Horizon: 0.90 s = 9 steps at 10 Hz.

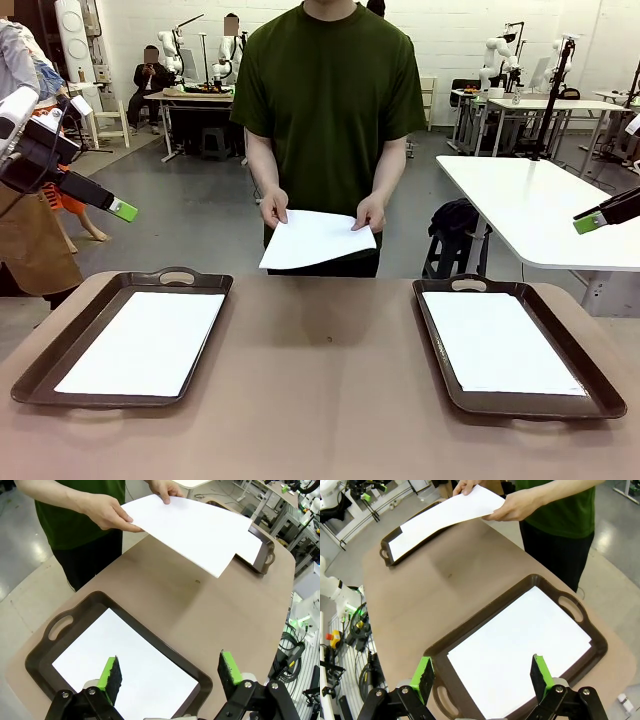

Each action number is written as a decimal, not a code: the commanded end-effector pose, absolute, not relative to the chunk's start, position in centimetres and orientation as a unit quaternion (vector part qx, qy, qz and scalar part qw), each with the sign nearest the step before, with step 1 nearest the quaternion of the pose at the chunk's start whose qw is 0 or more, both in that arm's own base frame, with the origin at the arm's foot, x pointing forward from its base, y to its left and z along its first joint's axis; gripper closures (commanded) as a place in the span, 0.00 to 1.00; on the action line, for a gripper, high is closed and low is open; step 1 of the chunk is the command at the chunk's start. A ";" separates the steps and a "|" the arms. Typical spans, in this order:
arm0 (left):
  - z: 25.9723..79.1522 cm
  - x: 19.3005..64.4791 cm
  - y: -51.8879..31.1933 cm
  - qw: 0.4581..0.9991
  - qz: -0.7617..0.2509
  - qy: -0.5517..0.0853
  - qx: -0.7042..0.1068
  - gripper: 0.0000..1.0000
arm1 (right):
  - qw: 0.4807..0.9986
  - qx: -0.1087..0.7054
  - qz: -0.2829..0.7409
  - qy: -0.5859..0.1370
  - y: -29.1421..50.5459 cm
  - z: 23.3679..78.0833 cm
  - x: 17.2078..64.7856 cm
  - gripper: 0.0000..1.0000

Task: Sort the A4 documents.
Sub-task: Receive the A4 Paper.

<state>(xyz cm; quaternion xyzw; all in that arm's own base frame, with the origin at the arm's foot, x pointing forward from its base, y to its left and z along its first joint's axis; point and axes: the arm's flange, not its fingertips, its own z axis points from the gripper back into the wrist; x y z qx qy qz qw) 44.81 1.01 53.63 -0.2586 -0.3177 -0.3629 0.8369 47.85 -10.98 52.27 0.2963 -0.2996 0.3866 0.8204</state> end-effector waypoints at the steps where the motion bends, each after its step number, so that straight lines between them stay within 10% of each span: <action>1: 53.6 44.6 1.0 0.834 -0.372 -0.321 -0.253 0.00 | 0.819 0.296 0.389 -0.300 -10.9 52.2 47.8 0.00; 9: 53.6 44.6 1.0 0.834 -0.372 -0.321 -0.253 0.00 | 0.819 0.296 0.389 -0.300 -10.9 52.2 47.8 0.00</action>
